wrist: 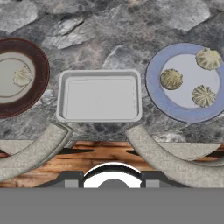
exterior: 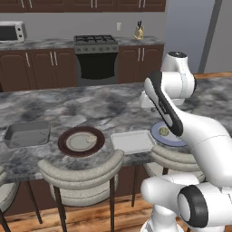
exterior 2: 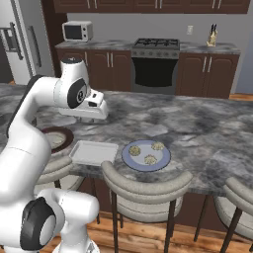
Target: Place two dumplings into each of the tupperware containers and then place the containers in the fridge.
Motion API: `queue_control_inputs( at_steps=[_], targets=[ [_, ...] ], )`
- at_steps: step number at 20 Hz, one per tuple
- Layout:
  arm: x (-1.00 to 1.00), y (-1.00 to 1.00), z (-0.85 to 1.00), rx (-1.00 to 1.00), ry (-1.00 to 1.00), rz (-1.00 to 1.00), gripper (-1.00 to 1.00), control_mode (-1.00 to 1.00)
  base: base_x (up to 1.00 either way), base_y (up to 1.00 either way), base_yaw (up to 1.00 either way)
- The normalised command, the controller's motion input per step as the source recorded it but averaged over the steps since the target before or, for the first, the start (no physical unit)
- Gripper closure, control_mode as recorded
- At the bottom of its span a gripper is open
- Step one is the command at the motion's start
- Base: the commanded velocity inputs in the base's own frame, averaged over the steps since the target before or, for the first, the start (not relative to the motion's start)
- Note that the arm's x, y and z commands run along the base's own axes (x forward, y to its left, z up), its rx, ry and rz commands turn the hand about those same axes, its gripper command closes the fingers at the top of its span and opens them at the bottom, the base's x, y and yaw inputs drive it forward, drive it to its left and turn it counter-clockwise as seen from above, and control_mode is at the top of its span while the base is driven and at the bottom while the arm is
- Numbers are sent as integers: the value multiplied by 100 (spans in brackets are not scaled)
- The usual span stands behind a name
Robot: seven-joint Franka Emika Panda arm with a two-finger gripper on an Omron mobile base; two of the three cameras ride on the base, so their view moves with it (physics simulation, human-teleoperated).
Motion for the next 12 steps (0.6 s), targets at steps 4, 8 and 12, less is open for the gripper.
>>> queue_control_inputs(
  at_steps=[4,8,12],
  targets=[
    [0,0,0,0,0,0,-100,-100,0,0,0],
    [0,-25,-2,0,1,0,-100,-100,0,0,0],
    [8,-92,-26,0,2,0,-100,-100,0,0,0]
  ],
)
